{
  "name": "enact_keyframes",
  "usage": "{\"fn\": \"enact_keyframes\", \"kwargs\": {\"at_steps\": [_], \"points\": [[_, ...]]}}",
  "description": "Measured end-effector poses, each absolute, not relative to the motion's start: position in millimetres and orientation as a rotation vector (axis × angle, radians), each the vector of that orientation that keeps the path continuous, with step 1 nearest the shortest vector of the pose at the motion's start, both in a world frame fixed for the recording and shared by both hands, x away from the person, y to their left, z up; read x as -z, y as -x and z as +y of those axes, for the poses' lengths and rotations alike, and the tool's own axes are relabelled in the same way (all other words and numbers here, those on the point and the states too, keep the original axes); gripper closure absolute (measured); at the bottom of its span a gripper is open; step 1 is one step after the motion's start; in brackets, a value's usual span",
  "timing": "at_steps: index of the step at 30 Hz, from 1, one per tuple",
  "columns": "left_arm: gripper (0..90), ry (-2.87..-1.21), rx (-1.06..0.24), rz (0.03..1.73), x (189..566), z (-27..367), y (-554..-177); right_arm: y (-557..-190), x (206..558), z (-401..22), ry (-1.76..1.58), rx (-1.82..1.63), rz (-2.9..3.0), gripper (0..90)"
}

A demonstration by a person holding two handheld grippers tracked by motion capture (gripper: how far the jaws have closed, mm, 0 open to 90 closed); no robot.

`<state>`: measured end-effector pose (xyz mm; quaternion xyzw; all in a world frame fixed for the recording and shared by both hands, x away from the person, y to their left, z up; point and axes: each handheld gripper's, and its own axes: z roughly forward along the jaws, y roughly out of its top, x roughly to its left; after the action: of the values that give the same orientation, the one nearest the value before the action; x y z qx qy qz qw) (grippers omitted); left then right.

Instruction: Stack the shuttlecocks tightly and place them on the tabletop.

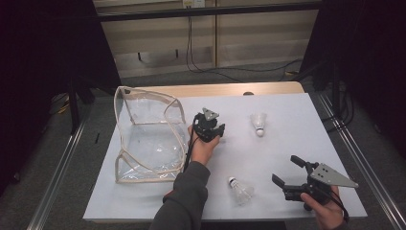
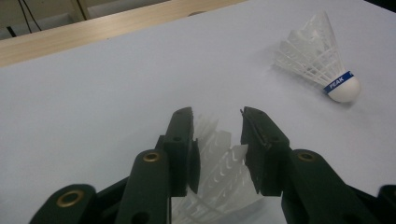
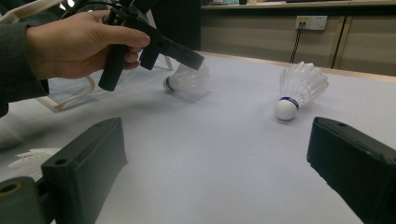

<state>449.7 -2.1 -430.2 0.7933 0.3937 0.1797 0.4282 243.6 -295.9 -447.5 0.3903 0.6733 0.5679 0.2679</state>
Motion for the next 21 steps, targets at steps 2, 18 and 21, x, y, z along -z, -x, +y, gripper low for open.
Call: {"fn": "enact_keyframes", "kwargs": {"at_steps": [2,18,21], "points": [[63.3,-1.985,-0.447,0.985,430.1,-1.6,-449.8,-243.7,447.8,-295.9,-1.055,-1.531,1.819,3.6],[56.1,-1.997,-0.425,1.006,429.4,-2.3,-448.8,-243.5,447.4,-295.9,-1.054,-1.532,1.816,3.6],[55.4,-1.987,-0.410,1.024,428.6,-2.7,-448.1,-243.4,447.4,-295.8,-1.054,-1.532,1.816,3.6]]}}
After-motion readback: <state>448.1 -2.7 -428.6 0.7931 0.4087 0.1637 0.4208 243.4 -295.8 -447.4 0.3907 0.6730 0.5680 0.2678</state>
